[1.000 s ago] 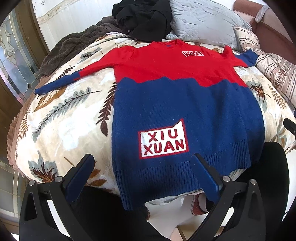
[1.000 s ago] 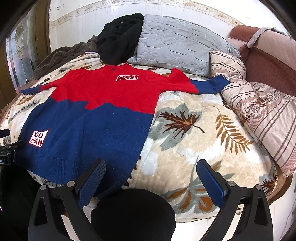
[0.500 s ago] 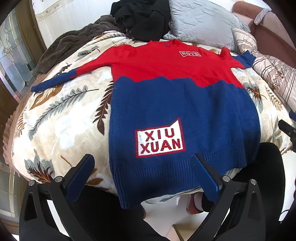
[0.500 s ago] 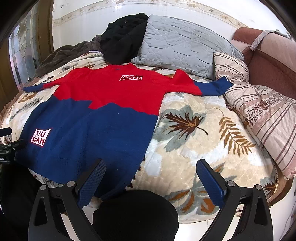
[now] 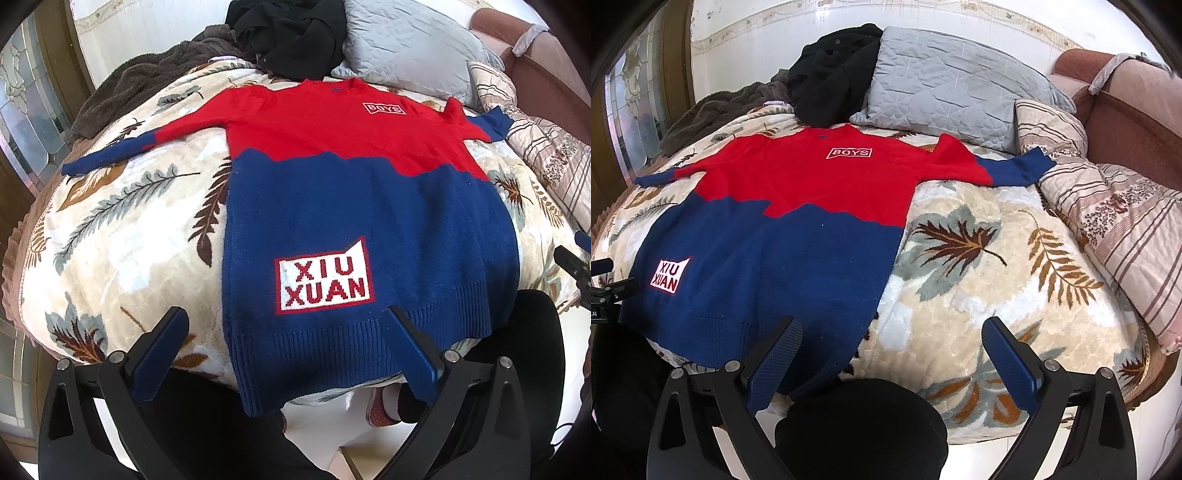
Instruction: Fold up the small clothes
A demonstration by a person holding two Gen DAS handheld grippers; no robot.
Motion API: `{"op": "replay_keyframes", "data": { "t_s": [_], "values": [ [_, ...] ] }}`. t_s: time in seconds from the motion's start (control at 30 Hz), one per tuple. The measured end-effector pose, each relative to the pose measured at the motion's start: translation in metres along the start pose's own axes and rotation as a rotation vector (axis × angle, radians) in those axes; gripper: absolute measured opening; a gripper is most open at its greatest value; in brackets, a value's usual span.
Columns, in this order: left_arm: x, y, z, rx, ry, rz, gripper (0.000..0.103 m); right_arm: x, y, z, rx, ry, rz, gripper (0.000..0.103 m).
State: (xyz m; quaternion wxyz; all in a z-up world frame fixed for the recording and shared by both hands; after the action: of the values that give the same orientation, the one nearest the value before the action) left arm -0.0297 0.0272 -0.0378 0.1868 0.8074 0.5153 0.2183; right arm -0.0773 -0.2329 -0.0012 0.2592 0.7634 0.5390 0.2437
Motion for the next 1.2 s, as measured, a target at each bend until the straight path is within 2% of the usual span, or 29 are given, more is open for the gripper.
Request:
{"op": "replay_keyframes", "data": {
  "t_s": [0.13,0.27,0.37,0.43,0.5,0.57,0.6,0.63,0.67,0.7,0.73,0.77,0.8,0.83,0.87,0.93,1.03,1.1,1.2],
  "values": [
    [0.003,0.001,0.003,0.006,-0.011,-0.01,0.103,-0.002,0.003,0.003,-0.012,0.007,0.021,0.098],
    [0.016,0.006,0.007,0.015,-0.002,-0.034,0.103,-0.004,0.003,0.015,0.027,0.035,0.034,0.095],
    [0.036,0.008,0.013,0.04,0.018,-0.09,0.103,0.0,-0.001,0.034,0.089,0.065,0.032,0.091],
    [0.05,0.005,0.021,0.08,0.046,-0.122,0.103,0.003,-0.006,0.046,0.128,0.082,0.031,0.089],
    [0.059,-0.001,0.033,0.132,0.039,-0.14,0.103,0.009,-0.011,0.063,0.188,0.099,0.033,0.085],
    [0.058,-0.009,0.047,0.189,0.002,-0.145,0.103,0.016,-0.018,0.079,0.262,0.128,0.028,0.073],
    [0.055,-0.013,0.053,0.212,-0.017,-0.143,0.103,0.022,-0.024,0.086,0.305,0.155,0.023,0.051],
    [0.052,-0.017,0.058,0.232,-0.043,-0.141,0.103,0.025,-0.027,0.089,0.326,0.165,0.017,0.042],
    [0.045,-0.021,0.063,0.249,-0.091,-0.143,0.091,0.027,-0.027,0.087,0.301,0.154,-0.005,0.038],
    [0.041,-0.023,0.066,0.257,-0.118,-0.147,0.084,0.027,-0.026,0.083,0.29,0.163,-0.015,0.007],
    [0.042,-0.022,0.063,0.239,-0.11,-0.149,0.08,0.024,-0.023,0.077,0.284,0.214,-0.003,0.007],
    [0.042,-0.019,0.058,0.217,-0.121,-0.139,0.056,0.019,-0.018,0.069,0.268,0.245,0.028,0.007],
    [0.041,-0.017,0.053,0.214,-0.142,-0.13,0.022,0.009,-0.01,0.056,0.234,0.275,0.071,0.007],
    [0.042,-0.015,0.047,0.214,-0.183,-0.135,0.006,0.0,-0.002,0.044,0.2,0.292,0.098,0.007],
    [0.045,-0.013,0.041,0.208,-0.217,-0.146,0.006,-0.013,0.005,0.031,0.16,0.305,0.126,0.007],
    [0.05,-0.012,0.034,0.193,-0.214,-0.144,0.006,-0.029,0.008,0.023,0.139,0.303,0.164,0.007],
    [0.047,-0.02,0.042,0.228,-0.254,-0.152,0.007,-0.043,-0.006,0.043,0.2,0.27,0.197,0.007],
    [0.043,-0.025,0.052,0.267,-0.237,-0.146,0.009,-0.043,-0.017,0.063,0.267,0.251,0.22,0.007],
    [0.044,-0.022,0.041,0.26,-0.262,-0.14,0.009,-0.04,-0.021,0.073,0.312,0.235,0.231,0.011]
  ]
}}
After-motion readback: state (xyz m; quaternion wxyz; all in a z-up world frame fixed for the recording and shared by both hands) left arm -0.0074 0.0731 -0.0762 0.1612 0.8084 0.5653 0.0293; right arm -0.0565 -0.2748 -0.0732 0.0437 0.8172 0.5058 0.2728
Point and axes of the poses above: each gripper's, at about its wrist camera, not at the fingertips, and z roughly the way its jaws point, x to its left, y to its top, the point moved 5 cm from there along z, roughly the way its jaws point, and after that the axes turned 11 degrees about z, right-handed, at the moved point
